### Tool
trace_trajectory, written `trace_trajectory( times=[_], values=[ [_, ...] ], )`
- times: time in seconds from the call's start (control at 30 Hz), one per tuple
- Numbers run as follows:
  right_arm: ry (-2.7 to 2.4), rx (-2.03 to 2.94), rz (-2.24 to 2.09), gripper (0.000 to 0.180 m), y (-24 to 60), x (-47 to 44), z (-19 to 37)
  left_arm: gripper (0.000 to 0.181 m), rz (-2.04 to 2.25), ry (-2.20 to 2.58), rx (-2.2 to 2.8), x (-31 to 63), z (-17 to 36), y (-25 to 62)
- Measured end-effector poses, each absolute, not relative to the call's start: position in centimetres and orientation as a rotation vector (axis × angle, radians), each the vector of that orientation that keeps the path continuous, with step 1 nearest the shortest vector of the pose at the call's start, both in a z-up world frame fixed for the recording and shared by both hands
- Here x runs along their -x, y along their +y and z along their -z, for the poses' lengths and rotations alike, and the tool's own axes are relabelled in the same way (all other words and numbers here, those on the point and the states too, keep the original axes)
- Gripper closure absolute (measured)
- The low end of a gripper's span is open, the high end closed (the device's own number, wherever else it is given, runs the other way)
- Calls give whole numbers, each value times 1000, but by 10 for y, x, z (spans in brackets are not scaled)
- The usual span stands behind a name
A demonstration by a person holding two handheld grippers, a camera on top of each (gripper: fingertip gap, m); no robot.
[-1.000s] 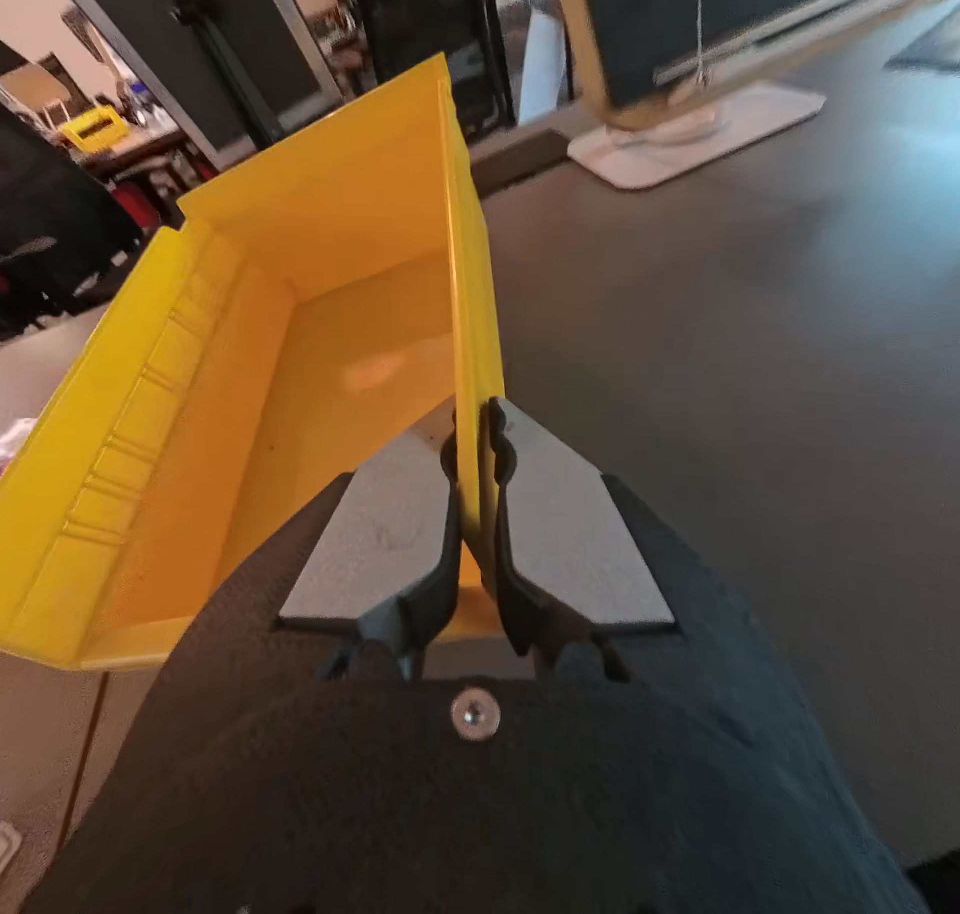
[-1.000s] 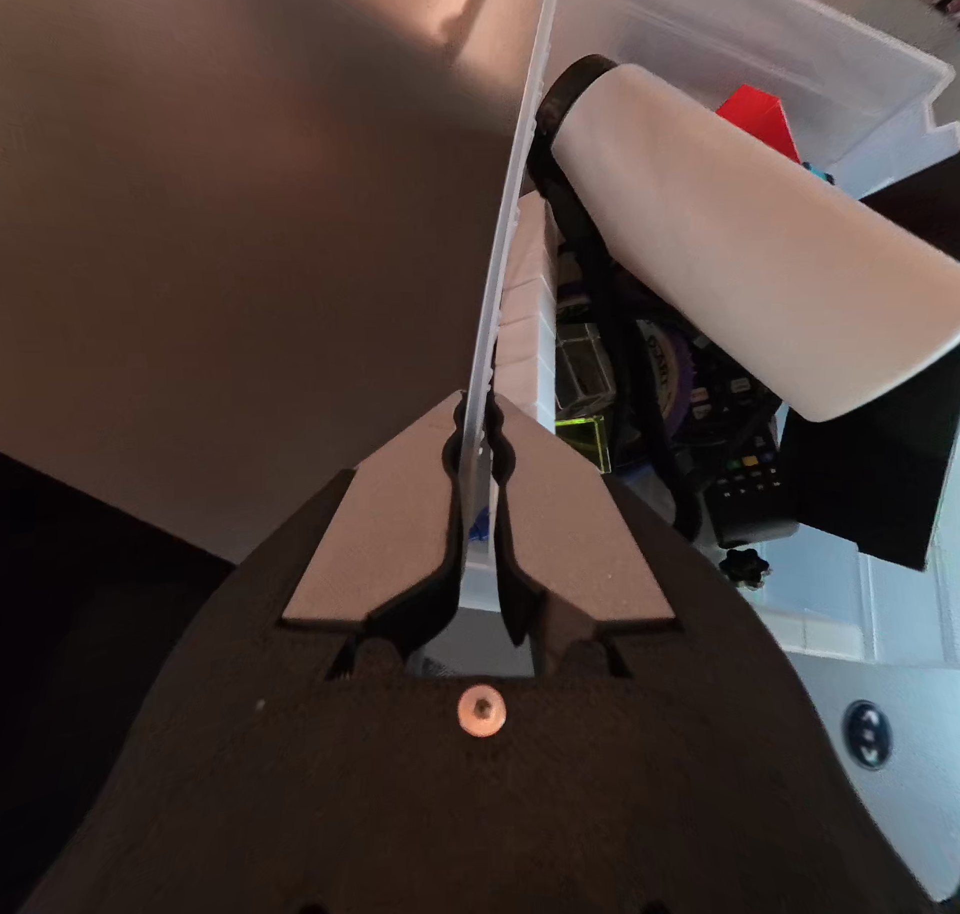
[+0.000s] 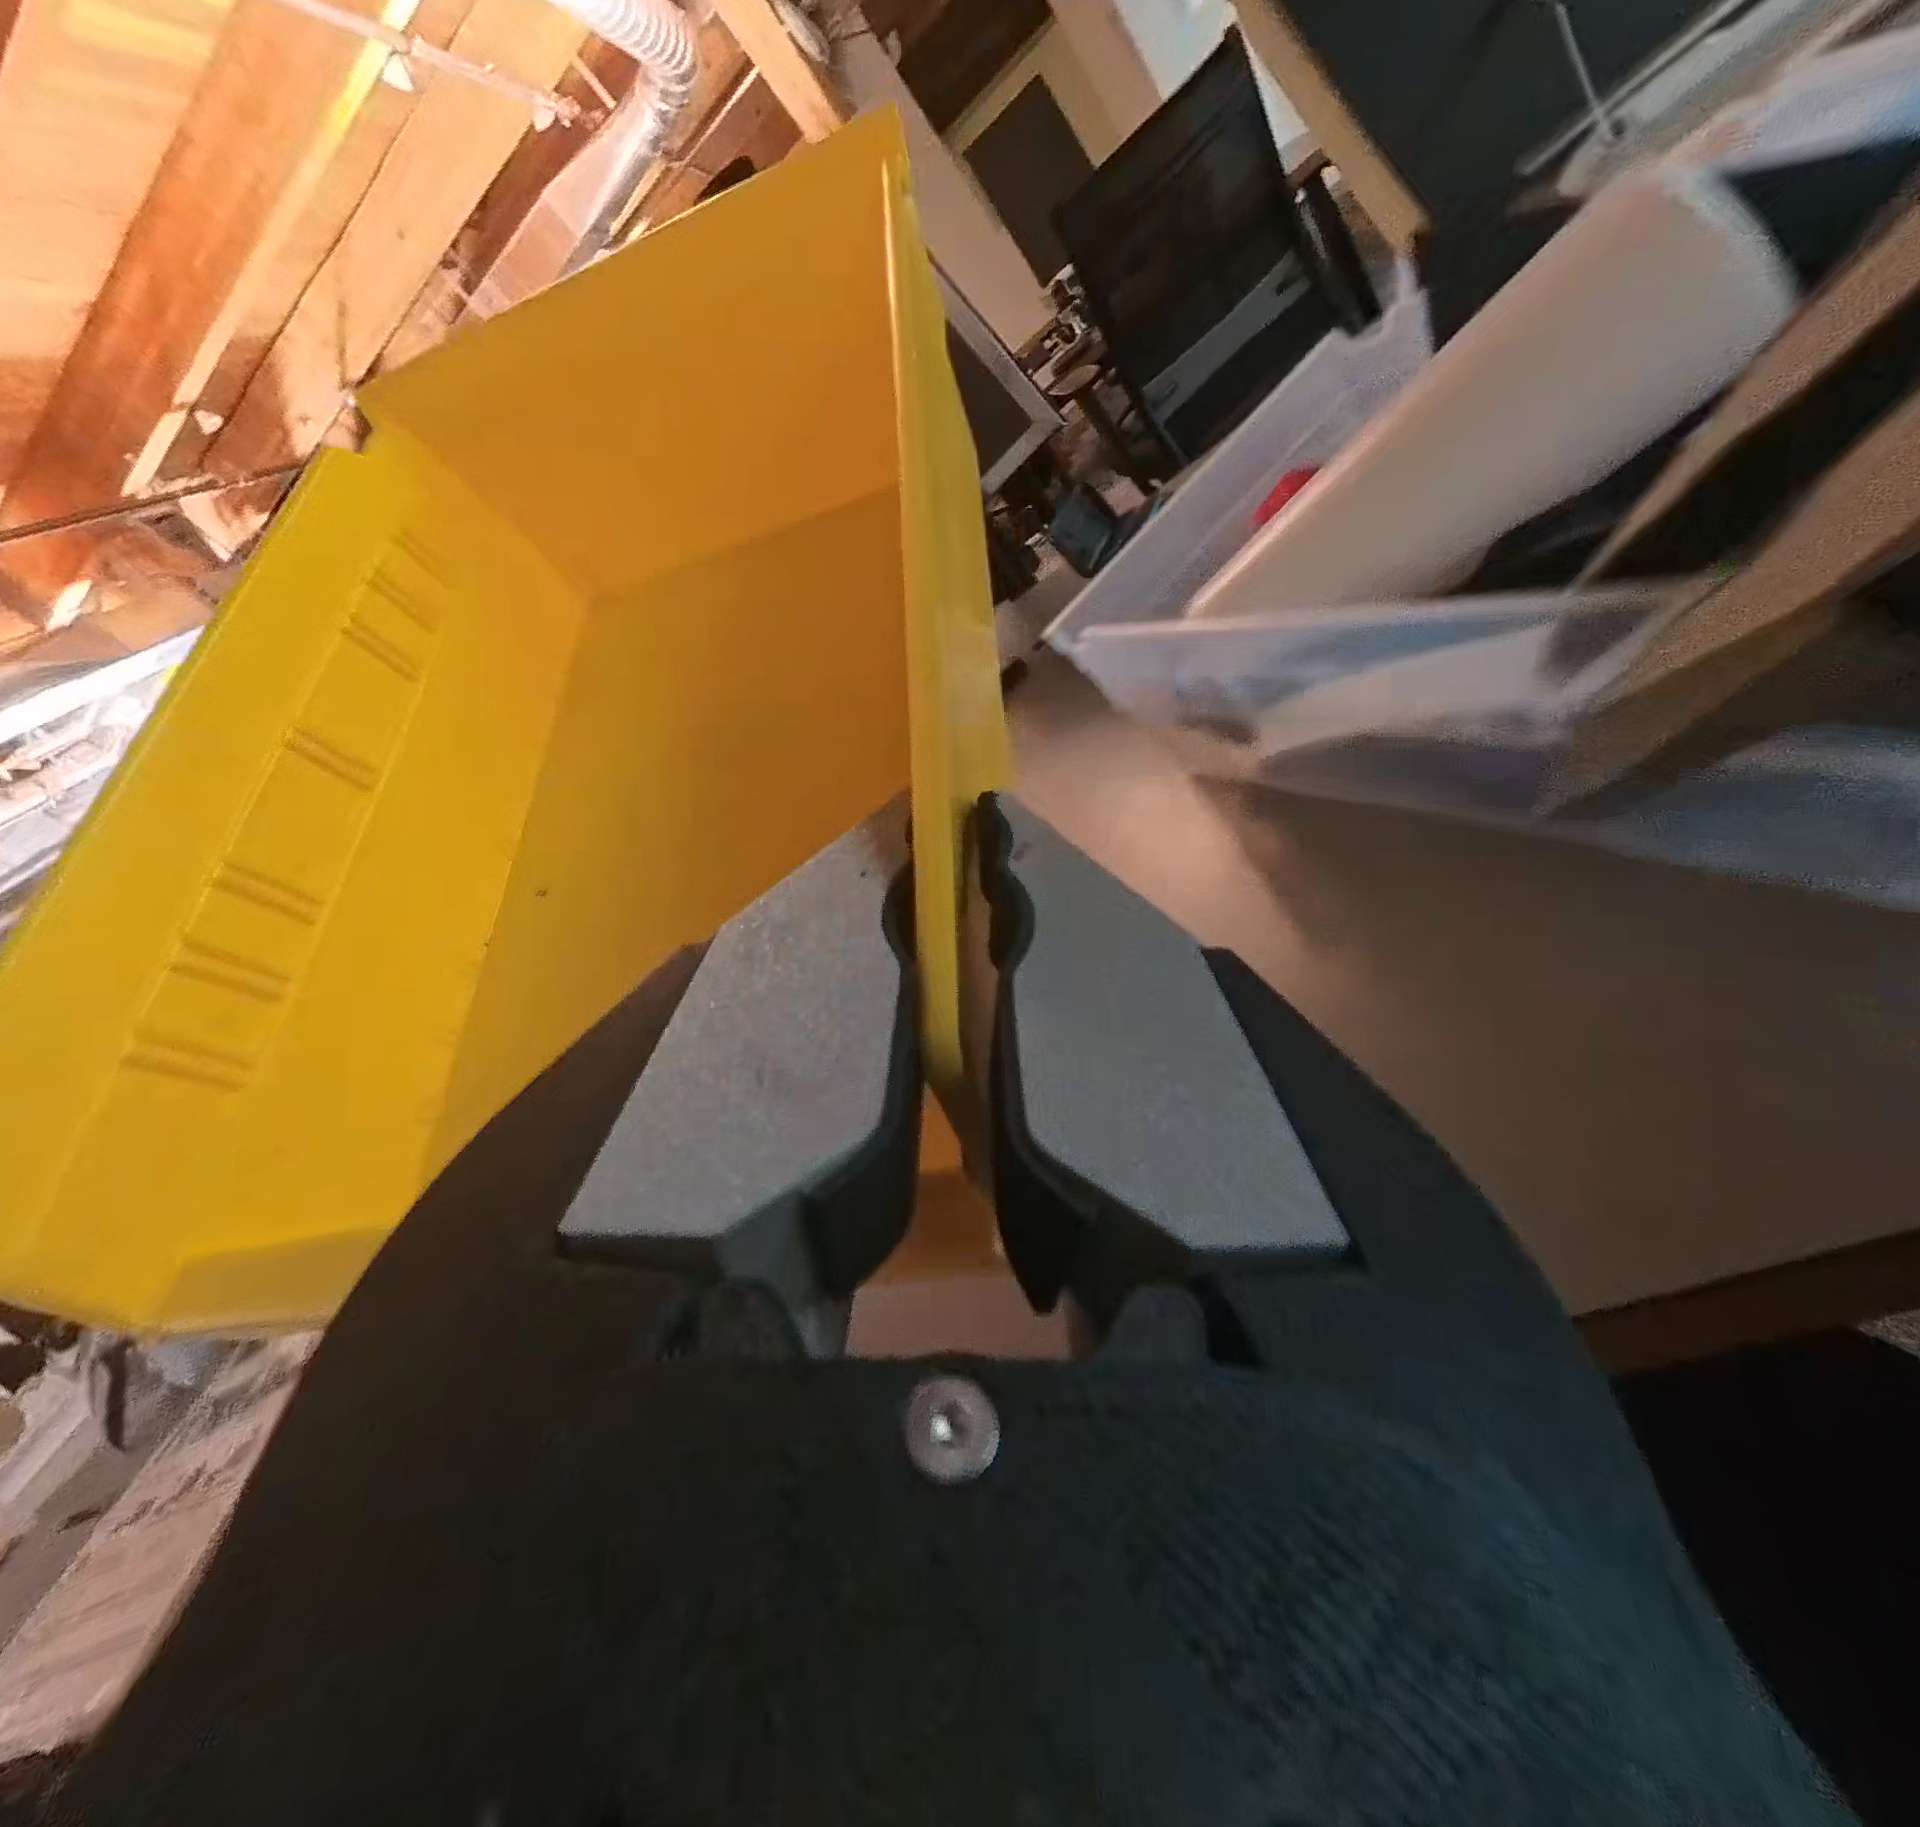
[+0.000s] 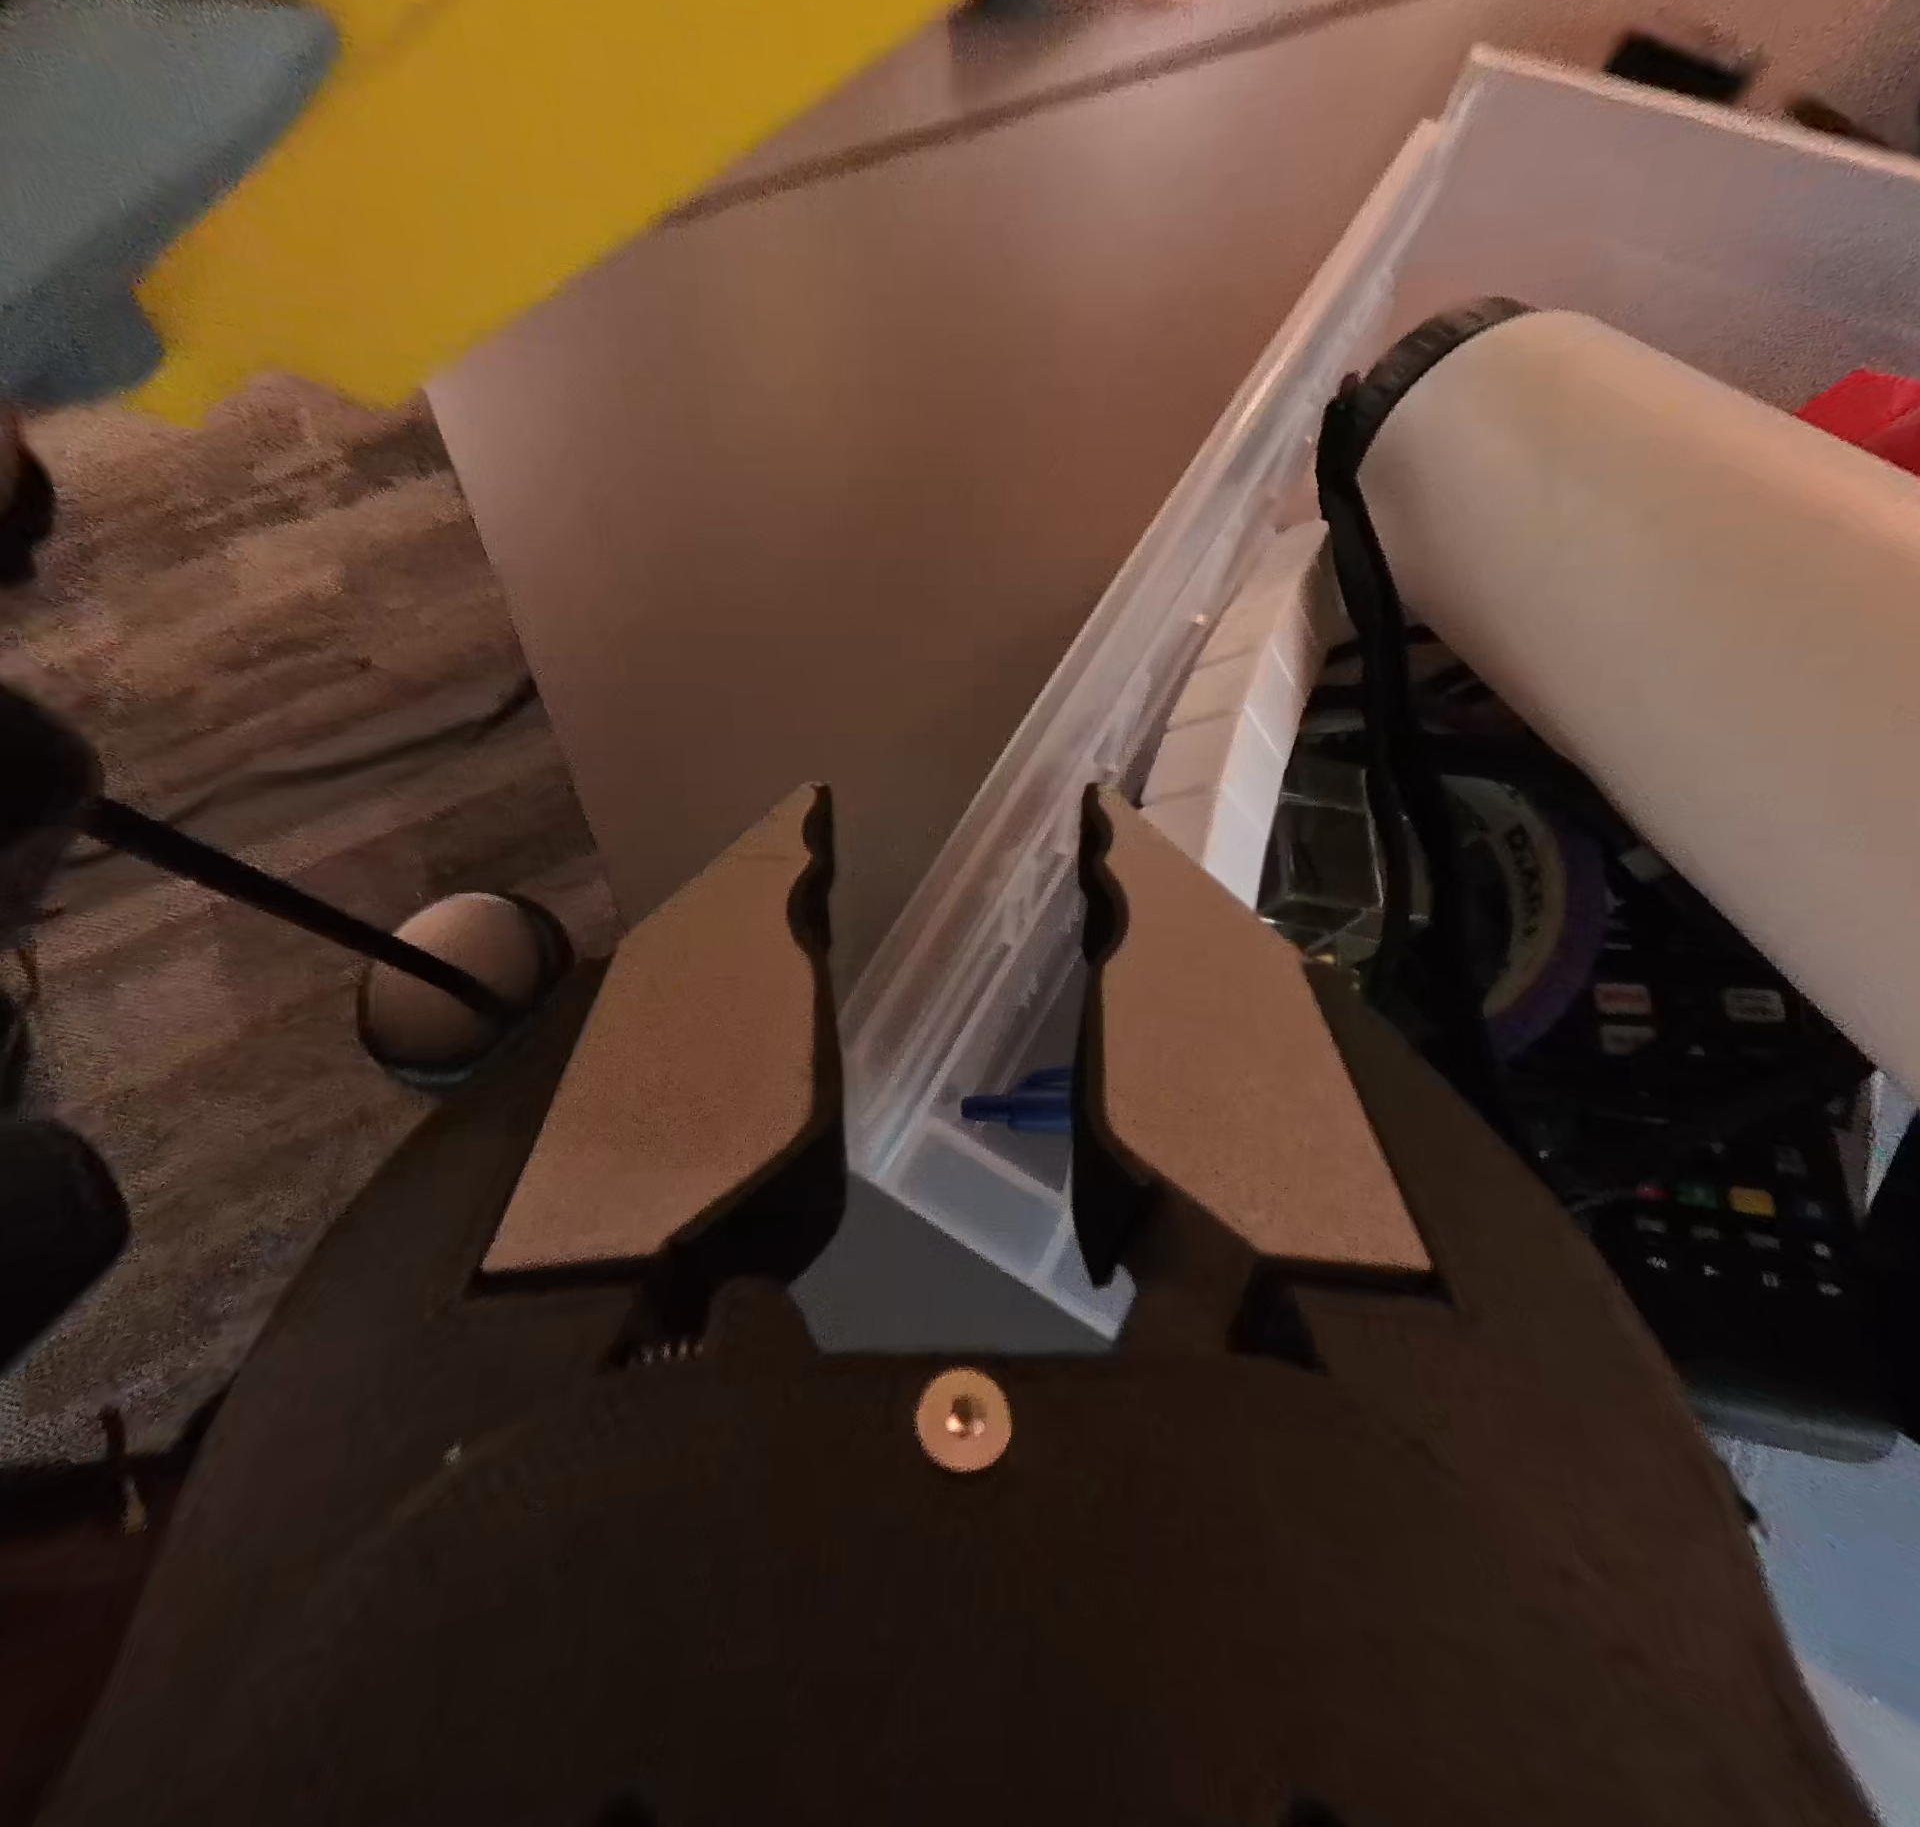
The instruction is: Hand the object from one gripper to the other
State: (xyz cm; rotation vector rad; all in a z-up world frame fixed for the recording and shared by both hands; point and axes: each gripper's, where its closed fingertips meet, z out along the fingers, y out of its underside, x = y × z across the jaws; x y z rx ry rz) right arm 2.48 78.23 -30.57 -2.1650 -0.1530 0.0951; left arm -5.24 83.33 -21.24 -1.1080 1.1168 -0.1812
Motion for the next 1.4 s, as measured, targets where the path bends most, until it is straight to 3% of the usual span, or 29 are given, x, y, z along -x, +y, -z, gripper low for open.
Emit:
trace_trajectory(
  times=[0.07,0.13,0.27,0.5,0.87,1.13,1.27,1.4],
  values=[
    [-141,2120,-117,120,806,-9,287,177,213,1081,1122,58,200,835],
    [-151,2006,-147,116,806,1,251,178,232,1053,1114,64,186,835],
    [-247,1910,-195,118,755,-5,212,178,281,1031,1064,66,156,820],
    [-193,1953,-34,132,630,-117,192,177,692,1234,939,11,128,715],
    [322,1939,35,133,436,-268,191,179,1112,1800,897,-107,208,532],
    [290,1910,51,129,434,-268,193,179,1063,1836,1098,-213,287,476],
    [162,2033,22,125,451,-236,209,149,1322,1858,1093,-208,263,442],
    [-54,2130,0,129,469,-190,223,132,1314,1792,1098,-178,231,486]
  ],
)
